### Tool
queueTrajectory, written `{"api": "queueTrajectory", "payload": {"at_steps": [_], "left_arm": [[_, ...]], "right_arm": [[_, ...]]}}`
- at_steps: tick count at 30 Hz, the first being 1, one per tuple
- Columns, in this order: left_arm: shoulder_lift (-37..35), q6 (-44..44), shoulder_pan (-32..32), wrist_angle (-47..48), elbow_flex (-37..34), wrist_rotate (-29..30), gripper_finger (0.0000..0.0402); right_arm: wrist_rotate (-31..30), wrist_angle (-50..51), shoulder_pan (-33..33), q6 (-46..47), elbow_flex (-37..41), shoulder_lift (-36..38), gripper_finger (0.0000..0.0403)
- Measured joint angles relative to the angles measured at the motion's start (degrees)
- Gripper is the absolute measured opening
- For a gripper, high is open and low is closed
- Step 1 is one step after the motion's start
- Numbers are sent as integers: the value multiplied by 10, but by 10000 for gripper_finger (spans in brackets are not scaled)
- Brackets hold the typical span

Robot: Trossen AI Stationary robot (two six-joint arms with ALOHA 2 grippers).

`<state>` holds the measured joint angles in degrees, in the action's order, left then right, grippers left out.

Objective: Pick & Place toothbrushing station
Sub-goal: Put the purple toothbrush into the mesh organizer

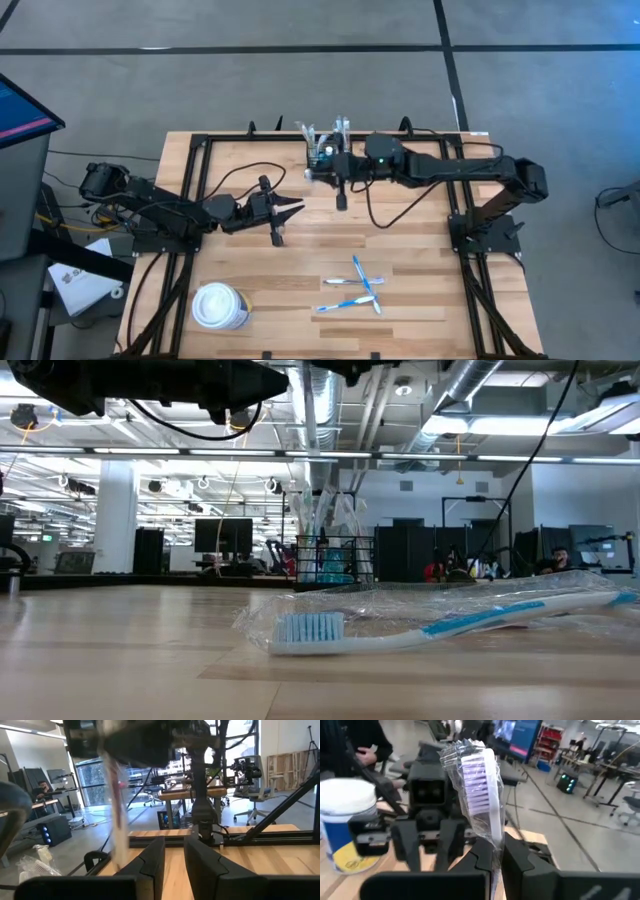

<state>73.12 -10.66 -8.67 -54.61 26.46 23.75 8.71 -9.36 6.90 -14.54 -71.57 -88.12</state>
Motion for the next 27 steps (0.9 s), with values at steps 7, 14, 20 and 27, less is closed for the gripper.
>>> {"api": "queueTrajectory", "payload": {"at_steps": [7,14,20,27], "left_arm": [[0,0,0,0,0,1,67],[0,0,0,1,0,2,67],[0,0,0,1,0,2,67],[0,0,0,2,0,2,67]], "right_arm": [[-6,64,45,18,-1,23,6],[-24,85,108,40,-1,28,6],[-23,62,149,45,23,29,6],[2,-29,200,74,104,59,6]]}}
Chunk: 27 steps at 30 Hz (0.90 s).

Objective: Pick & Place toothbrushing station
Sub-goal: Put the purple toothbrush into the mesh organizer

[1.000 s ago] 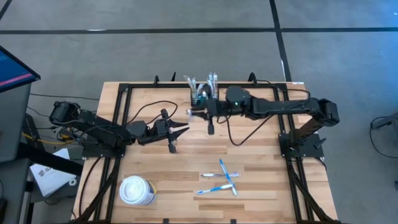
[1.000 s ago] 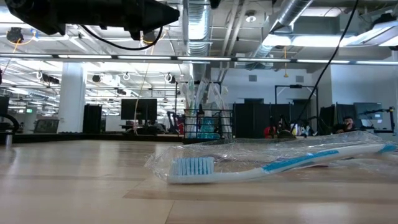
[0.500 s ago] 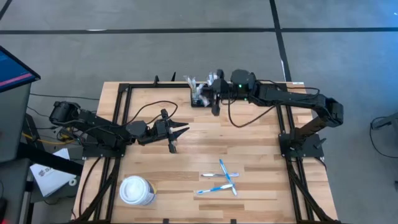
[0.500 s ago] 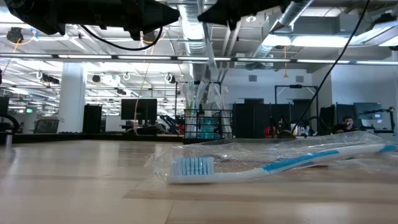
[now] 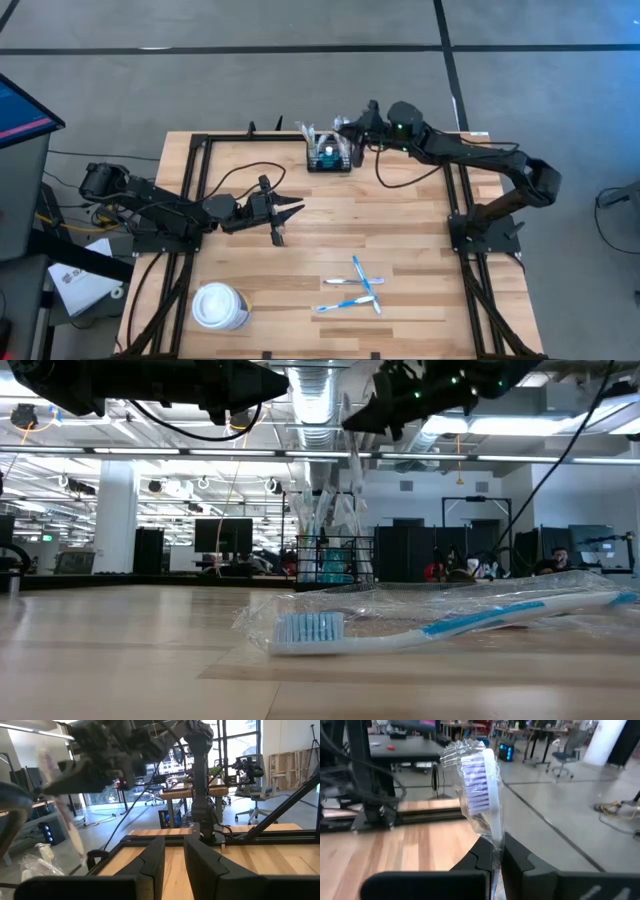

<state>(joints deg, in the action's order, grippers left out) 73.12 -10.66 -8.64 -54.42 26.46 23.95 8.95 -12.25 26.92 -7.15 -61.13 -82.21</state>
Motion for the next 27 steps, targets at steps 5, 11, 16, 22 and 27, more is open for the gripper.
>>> {"api": "queueTrajectory", "payload": {"at_steps": [5,11,16,22,27], "left_arm": [[0,0,2,0,0,0,67],[0,0,4,0,0,0,67],[0,0,4,0,0,0,67],[0,0,4,-1,0,0,67],[0,0,4,-1,0,0,67]], "right_arm": [[4,-54,24,9,53,14,6],[2,-131,60,32,108,7,6],[28,-237,84,62,158,7,6],[30,-273,105,73,178,-9,6],[30,-342,116,97,178,-62,6]]}}
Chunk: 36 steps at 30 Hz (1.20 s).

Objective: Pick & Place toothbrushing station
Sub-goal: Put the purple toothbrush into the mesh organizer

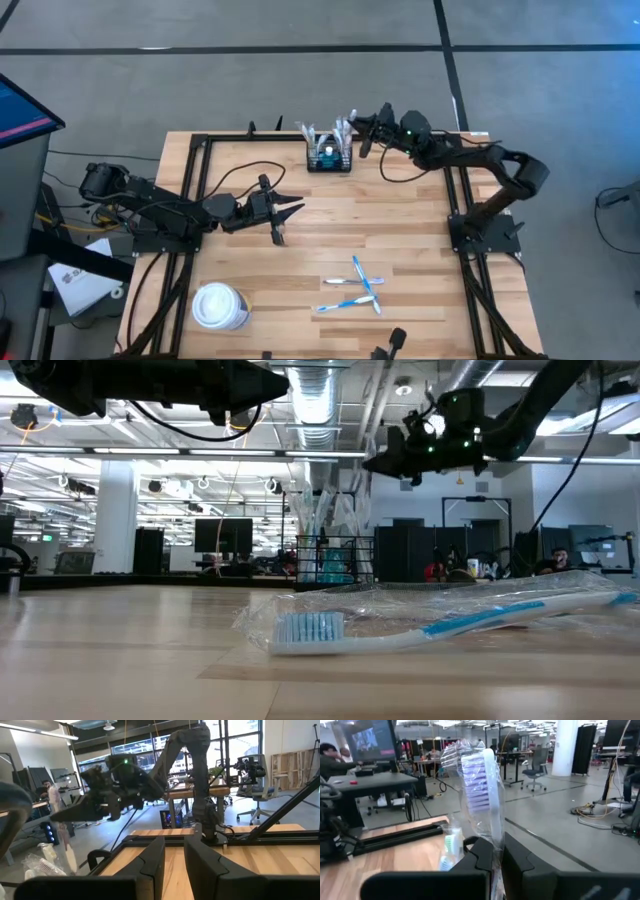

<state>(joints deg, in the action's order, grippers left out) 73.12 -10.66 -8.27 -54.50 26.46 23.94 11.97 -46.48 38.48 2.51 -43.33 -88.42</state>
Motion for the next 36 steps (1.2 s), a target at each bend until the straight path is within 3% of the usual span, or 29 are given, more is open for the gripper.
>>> {"api": "queueTrajectory", "payload": {"at_steps": [4,25,36], "left_arm": [[0,0,0,0,0,0,67],[0,0,0,0,0,0,67],[0,0,0,0,0,0,67]], "right_arm": [[0,-44,10,20,0,-41,6],[1,-69,13,36,-1,-141,9],[1,-57,13,36,0,-151,11]]}}
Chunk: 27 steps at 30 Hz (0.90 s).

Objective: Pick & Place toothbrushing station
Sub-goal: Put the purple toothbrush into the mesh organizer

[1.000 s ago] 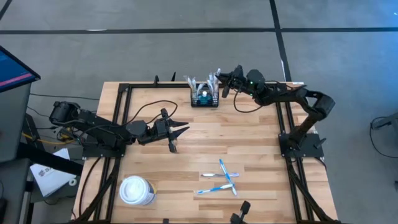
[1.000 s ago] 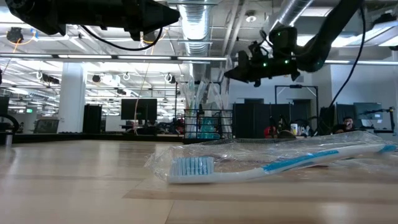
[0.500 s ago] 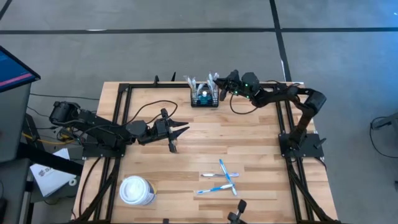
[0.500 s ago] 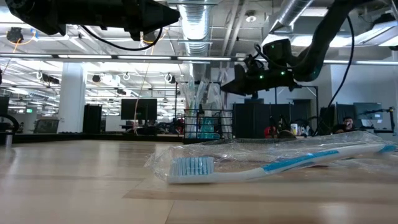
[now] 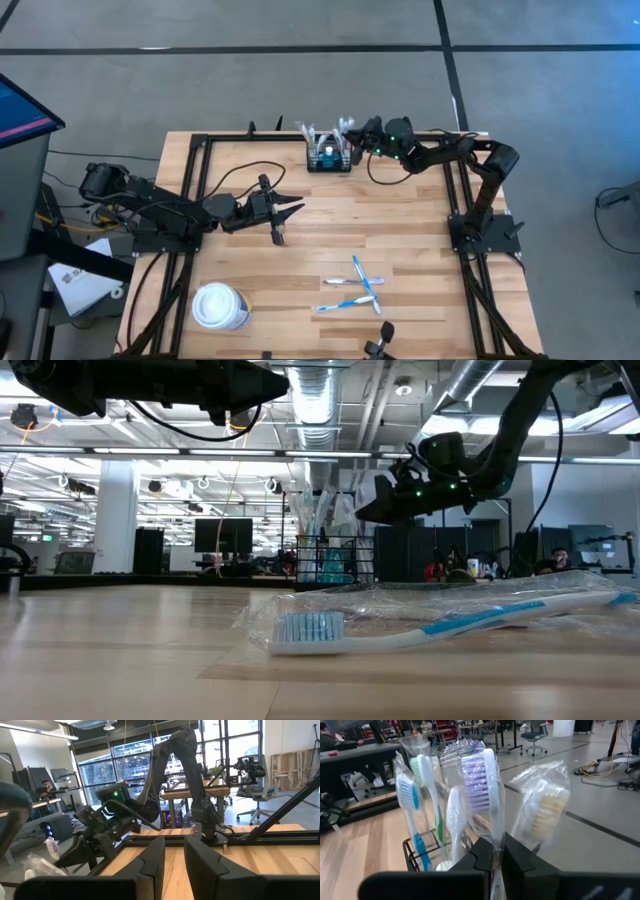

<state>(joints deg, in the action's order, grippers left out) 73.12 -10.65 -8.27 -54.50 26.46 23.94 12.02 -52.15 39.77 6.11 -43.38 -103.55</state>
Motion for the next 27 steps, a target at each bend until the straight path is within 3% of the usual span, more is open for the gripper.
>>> {"api": "queueTrajectory", "payload": {"at_steps": [14,27], "left_arm": [[0,0,0,0,0,0,67],[0,0,0,0,0,0,67]], "right_arm": [[-6,-16,-8,-5,-1,-33,11],[-2,-3,-7,4,0,-36,46]]}}
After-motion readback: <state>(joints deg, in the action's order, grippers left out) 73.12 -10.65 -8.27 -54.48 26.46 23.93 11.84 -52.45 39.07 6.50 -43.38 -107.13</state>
